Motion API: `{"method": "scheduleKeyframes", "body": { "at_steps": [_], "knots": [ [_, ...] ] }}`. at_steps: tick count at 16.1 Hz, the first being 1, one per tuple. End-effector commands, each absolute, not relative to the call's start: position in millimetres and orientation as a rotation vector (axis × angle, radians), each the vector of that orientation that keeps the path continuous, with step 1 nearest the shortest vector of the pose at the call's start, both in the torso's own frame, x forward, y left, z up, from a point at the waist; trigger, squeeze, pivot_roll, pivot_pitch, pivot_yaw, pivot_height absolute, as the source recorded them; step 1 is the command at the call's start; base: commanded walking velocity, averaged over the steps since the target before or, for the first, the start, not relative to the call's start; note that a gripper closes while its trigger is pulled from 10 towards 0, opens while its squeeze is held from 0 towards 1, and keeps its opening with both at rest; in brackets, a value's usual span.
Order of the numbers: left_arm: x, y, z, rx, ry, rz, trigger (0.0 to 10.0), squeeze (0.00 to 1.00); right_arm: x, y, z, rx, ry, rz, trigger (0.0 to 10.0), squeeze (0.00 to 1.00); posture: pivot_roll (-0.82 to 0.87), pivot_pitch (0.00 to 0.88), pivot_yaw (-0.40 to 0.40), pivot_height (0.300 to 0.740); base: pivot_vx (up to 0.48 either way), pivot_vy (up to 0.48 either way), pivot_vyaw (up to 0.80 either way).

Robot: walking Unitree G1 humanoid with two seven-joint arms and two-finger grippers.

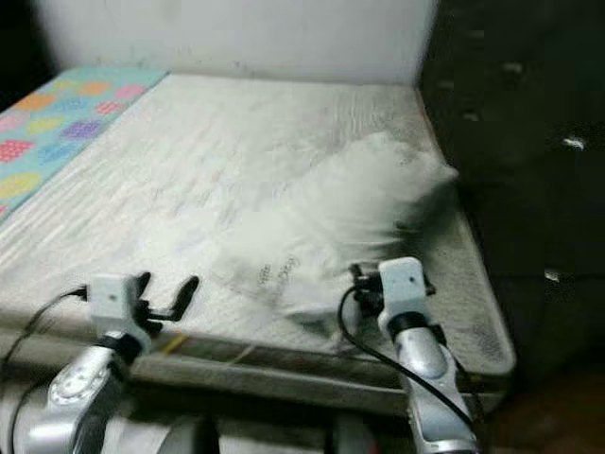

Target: Clean up the room

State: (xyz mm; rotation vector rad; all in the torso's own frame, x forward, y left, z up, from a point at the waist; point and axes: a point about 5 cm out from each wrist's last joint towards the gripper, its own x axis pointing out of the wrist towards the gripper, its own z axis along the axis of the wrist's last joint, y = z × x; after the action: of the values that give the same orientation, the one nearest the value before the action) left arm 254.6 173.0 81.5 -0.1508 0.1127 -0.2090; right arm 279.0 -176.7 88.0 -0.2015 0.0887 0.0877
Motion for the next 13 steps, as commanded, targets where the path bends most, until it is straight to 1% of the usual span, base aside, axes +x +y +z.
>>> {"method": "scheduleKeyframes", "body": {
  "at_steps": [1,3,6,10,13],
  "knots": [
    [254.9,164.2,82.7,-0.166,0.107,-0.237,10.0,0.0,277.2,-185.5,86.7,-0.21,0.101,0.063,10.0,0.0,-0.18,0.0,0.023,0.617,0.349,0.0,0.0],
    [255.0,164.7,82.5,-0.165,0.112,-0.234,10.0,0.0,277.2,-185.6,86.2,-0.21,0.102,0.061,10.0,0.0,-0.18,0.0,0.023,0.617,0.311,0.0,0.0],
    [255.6,168.0,80.8,-0.162,0.123,-0.201,10.0,0.0,276.9,-185.8,85.0,-0.213,0.106,0.06,10.0,0.0,-0.17,0.0,0.023,0.617,0.0,0.0,0.0],
    [255.7,167.9,80.3,-0.162,0.127,-0.201,10.0,0.0,277.0,-184.6,84.6,-0.216,0.107,0.073,10.0,0.0,-0.17,0.0,0.023,0.617,0.0,0.0,0.0],
    [255.9,167.7,80.1,-0.163,0.13,-0.199,10.0,0.0,276.8,-183.7,84.4,-0.21,0.108,0.079,10.0,0.0,-0.17,0.0,0.023,0.582,0.0,0.0,0.0]
  ]
}}
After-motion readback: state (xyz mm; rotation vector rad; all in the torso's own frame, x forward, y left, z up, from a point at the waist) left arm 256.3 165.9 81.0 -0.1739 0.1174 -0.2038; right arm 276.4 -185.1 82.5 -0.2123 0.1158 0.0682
